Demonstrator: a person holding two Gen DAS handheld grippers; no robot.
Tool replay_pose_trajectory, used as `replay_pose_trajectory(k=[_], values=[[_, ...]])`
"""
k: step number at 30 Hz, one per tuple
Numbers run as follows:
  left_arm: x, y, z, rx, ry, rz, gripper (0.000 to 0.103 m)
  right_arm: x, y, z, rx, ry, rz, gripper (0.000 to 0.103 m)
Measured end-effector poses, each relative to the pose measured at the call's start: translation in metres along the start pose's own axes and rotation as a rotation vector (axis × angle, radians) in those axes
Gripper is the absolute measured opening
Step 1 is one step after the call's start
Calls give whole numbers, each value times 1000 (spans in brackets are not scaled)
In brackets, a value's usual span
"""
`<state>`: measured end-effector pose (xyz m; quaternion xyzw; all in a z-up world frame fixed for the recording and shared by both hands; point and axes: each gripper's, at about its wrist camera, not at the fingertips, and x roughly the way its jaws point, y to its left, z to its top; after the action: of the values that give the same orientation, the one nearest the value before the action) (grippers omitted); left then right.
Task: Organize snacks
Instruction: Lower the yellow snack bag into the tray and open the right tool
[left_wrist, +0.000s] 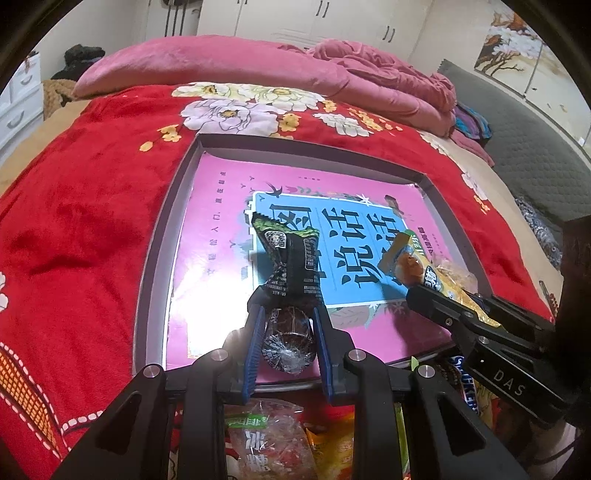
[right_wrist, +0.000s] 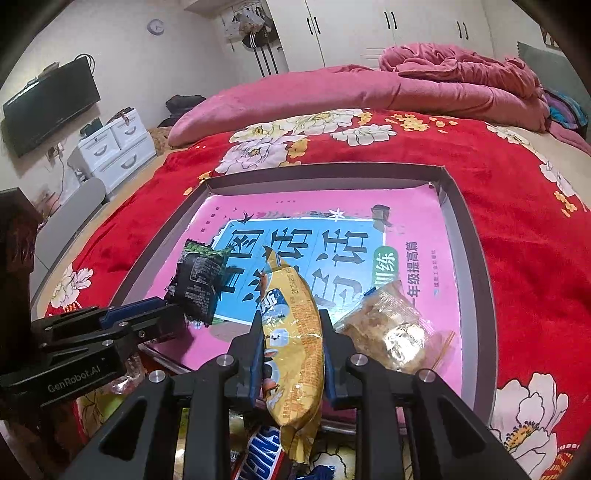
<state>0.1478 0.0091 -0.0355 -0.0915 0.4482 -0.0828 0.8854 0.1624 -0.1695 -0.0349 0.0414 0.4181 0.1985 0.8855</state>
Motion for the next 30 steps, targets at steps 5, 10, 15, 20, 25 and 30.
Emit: replay_pose_trajectory(k=[5,10,15,20,25,30], values=[[1,4,1,-14,3,-1,27,1,3,-1,-20,4,-15,27],[0,8,1,-29,3,-2,27,-2,5,-2,-32,-6,-19,31],[-1,12,1,-46,2,-3,27,-5,3,-2,-21,-15,-17,35],[-2,15,1,-57,-1,1,27,-9,2,-3,-22,-22,-19,38],[-4,18,1,-66,-7,7,27,-13,1,-3,-20,-33,-20,40],[-5,23,3,-79,-16,20,27,-15,1,-3,-25,-34,-20,40]])
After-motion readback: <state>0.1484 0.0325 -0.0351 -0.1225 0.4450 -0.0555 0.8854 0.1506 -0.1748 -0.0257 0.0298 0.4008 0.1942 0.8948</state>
